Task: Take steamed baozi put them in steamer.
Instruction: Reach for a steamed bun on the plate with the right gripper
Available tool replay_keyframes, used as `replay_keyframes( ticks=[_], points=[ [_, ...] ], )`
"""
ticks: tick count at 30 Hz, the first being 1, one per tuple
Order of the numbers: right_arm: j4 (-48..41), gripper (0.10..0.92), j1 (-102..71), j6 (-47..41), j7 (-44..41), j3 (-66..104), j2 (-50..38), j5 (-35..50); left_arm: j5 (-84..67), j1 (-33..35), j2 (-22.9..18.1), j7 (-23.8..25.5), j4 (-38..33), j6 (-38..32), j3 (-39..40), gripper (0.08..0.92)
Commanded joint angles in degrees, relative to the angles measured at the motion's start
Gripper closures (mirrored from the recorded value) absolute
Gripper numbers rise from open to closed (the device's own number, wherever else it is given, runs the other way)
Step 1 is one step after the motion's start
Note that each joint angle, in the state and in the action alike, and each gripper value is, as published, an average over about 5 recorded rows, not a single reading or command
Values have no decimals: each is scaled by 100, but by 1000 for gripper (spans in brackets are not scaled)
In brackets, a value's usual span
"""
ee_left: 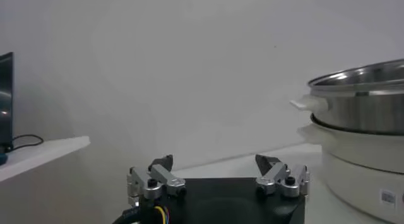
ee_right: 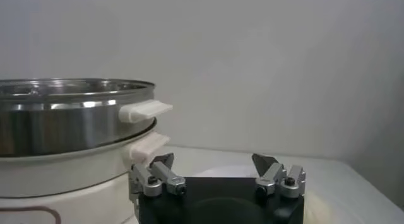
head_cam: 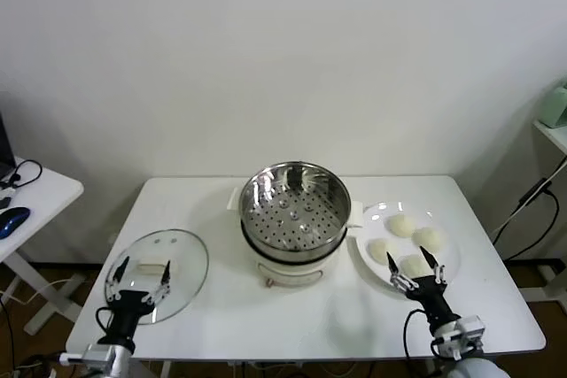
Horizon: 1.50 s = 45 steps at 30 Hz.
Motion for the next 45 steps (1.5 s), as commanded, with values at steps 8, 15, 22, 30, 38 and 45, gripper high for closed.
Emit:
replay_keyframes(
  ticks=[8,15,22,30,38,45],
  points=[
    [-1306,203,2126,-635,-1739,-331,-2199,-691,71,44,6,-205,-154,130,52,177],
    [-3008,203,3985,-246,-3422,-1814,-3420,-1268,178,-7,-115,-186,-238,167,91,177],
    [-4311,203,6566,39,-5182,-4155,-3697,-1703,172,-2,-118,-183,-248,193,75,177],
    [-5448,203,8842,198,-6389,-6933,-3031,-2256,160,-57,-120,-197,-248,251,19,177],
    [-6323,203,8992,381,-6343,-7395,-2080,-2989,137,-103,-110,-217,-303,344,-1,177],
    [-6523,203,8744,364,-5987,-7298,-1566,-3179,115,-121,-68,-234,-317,385,-13,177]
  ],
)
